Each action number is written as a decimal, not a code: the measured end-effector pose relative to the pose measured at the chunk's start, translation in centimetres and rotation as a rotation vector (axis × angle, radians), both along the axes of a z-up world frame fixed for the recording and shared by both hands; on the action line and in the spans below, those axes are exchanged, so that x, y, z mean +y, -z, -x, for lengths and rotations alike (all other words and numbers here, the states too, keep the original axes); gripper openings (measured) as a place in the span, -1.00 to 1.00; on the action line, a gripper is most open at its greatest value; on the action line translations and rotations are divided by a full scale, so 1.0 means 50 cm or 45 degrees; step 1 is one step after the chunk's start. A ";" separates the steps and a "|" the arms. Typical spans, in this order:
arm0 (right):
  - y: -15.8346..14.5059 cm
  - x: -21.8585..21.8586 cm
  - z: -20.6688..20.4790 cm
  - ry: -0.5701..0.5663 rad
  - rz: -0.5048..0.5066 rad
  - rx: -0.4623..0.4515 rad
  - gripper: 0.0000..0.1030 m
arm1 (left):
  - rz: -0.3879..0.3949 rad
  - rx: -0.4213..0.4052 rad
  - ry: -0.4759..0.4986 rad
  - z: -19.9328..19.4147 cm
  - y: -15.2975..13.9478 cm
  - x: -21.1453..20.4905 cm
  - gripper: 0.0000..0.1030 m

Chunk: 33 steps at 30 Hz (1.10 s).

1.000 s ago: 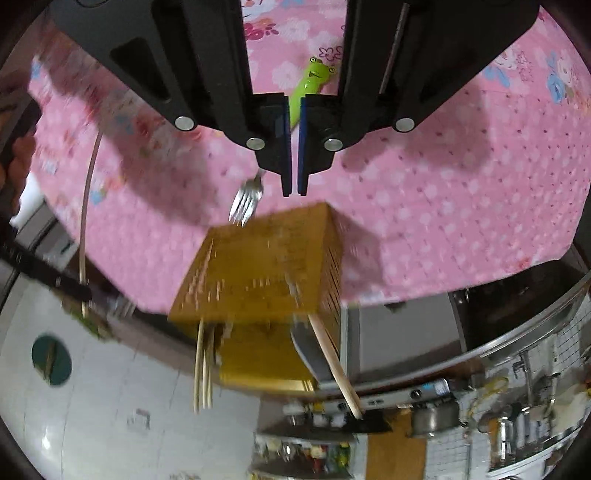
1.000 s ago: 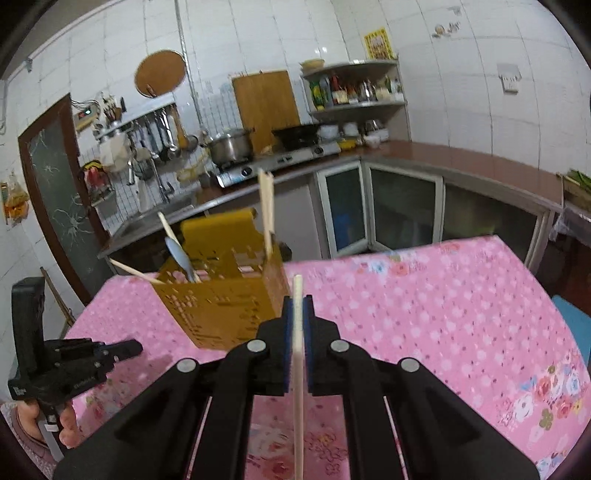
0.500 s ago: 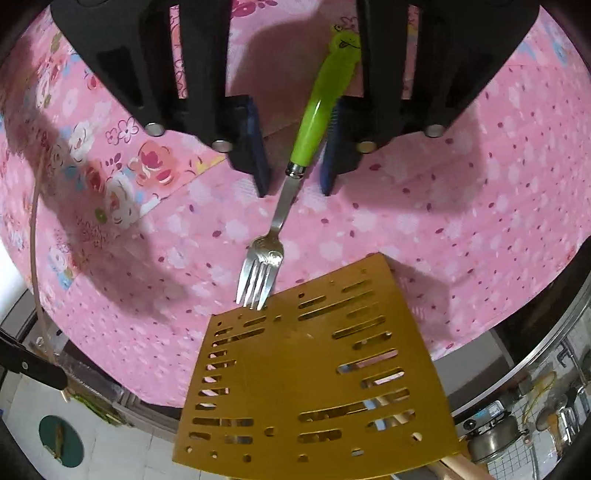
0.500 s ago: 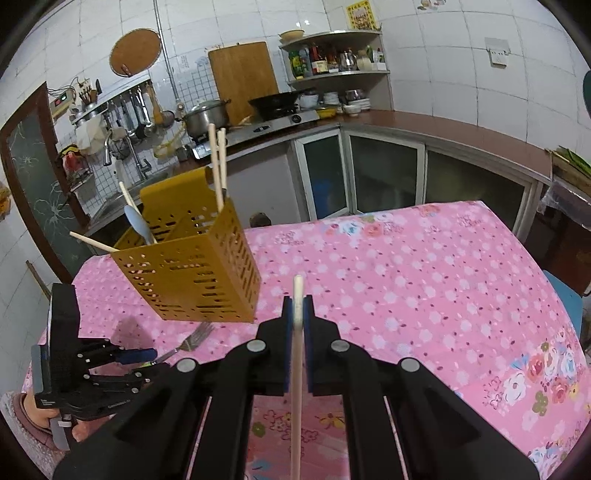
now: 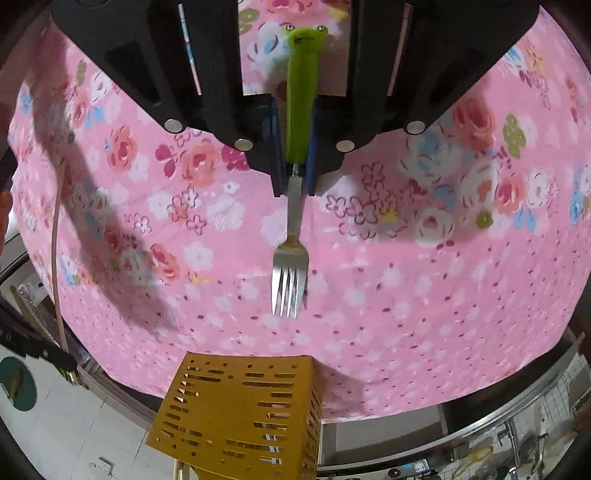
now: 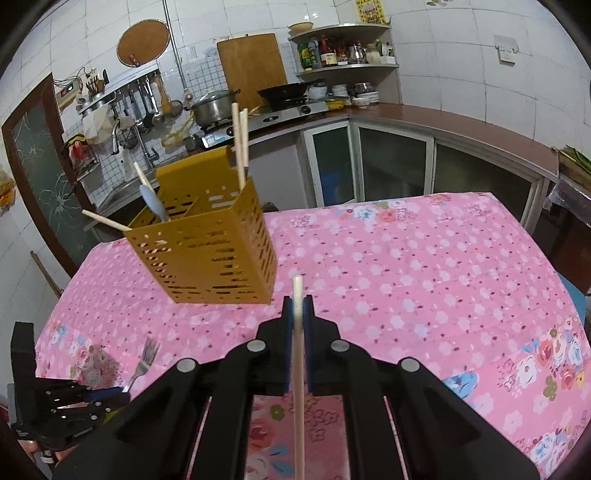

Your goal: Organize utensils

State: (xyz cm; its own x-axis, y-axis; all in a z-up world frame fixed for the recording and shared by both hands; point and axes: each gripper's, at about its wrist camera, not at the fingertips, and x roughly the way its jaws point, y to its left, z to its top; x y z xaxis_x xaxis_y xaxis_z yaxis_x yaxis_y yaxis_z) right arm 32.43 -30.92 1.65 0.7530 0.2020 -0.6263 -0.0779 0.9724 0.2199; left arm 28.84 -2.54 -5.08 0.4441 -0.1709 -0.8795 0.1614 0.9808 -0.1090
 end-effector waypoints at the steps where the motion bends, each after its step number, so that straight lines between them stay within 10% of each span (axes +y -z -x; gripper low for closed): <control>1: 0.000 0.003 0.000 -0.001 -0.002 0.008 -0.89 | 0.000 0.001 -0.006 -0.009 0.001 0.002 -0.69; 14: 0.008 0.005 0.013 0.032 0.001 0.057 -0.89 | -0.110 0.201 0.073 -0.106 -0.008 -0.033 -0.91; 33: -0.060 0.033 0.059 -0.004 0.031 -0.142 -0.89 | 0.130 -0.425 0.026 0.046 -0.155 0.006 -0.92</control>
